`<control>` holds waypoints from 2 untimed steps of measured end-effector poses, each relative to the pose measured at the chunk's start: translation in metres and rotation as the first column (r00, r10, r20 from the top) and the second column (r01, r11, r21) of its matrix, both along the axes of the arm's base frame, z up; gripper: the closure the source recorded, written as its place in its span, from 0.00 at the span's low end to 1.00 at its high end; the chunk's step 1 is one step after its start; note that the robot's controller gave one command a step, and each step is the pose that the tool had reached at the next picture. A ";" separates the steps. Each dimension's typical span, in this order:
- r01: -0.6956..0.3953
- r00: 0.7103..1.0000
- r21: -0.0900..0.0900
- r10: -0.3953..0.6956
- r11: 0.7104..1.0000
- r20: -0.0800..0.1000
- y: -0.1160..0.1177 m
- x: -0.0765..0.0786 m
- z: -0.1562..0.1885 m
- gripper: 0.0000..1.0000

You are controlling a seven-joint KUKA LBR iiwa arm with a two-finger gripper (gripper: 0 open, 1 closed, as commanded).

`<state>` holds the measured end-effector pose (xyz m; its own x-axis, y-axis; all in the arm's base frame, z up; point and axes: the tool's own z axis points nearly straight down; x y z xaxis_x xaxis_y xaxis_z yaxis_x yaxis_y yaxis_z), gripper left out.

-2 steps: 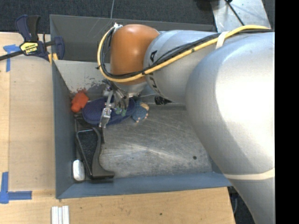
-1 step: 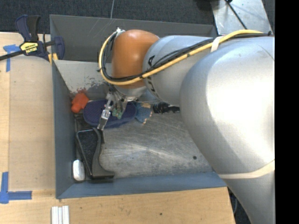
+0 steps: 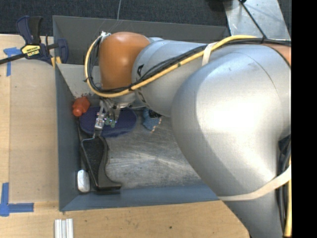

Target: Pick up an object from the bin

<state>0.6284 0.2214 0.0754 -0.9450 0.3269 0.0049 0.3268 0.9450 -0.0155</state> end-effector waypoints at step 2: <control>-0.003 1.000 0.015 0.002 1.000 0.019 0.001 0.003 0.074 1.00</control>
Offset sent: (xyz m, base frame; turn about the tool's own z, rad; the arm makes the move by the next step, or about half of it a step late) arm 0.0000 0.0000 0.0000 0.0000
